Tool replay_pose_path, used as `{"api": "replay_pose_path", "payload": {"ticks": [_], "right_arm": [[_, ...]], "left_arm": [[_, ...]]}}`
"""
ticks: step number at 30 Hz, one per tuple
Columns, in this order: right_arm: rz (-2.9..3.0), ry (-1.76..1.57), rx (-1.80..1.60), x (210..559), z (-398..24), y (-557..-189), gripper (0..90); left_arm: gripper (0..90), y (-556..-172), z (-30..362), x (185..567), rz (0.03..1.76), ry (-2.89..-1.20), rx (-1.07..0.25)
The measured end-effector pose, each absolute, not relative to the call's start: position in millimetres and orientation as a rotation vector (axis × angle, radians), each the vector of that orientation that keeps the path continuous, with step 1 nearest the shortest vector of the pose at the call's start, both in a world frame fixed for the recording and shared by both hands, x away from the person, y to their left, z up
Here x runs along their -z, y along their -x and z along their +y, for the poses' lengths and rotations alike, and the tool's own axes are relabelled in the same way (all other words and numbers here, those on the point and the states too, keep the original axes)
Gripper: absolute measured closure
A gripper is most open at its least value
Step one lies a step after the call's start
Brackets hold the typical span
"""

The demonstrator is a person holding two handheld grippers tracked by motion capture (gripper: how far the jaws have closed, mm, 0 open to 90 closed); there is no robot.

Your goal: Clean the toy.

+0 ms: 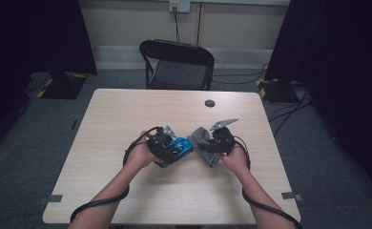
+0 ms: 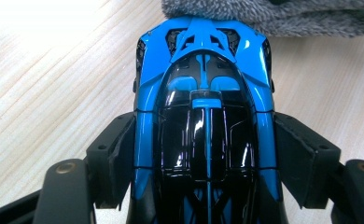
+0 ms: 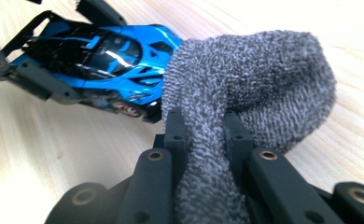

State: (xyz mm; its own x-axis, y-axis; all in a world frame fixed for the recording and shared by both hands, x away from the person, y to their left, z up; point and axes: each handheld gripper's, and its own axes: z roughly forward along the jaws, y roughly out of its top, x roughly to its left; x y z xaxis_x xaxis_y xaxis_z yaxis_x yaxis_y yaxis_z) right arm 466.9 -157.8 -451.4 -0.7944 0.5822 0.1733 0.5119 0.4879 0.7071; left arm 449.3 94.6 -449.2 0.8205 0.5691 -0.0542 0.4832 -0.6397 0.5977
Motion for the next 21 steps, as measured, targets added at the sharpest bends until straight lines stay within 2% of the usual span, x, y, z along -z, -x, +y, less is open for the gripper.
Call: {"api": "replay_pose_path", "payload": {"ticks": [21], "right_arm": [[2.709,-0.909,-1.258,447.8,-160.1,-440.1,76.9]], "left_arm": [[28.3,-460.4,109.4,444.2,0.883,-2.315,-0.200]]}}
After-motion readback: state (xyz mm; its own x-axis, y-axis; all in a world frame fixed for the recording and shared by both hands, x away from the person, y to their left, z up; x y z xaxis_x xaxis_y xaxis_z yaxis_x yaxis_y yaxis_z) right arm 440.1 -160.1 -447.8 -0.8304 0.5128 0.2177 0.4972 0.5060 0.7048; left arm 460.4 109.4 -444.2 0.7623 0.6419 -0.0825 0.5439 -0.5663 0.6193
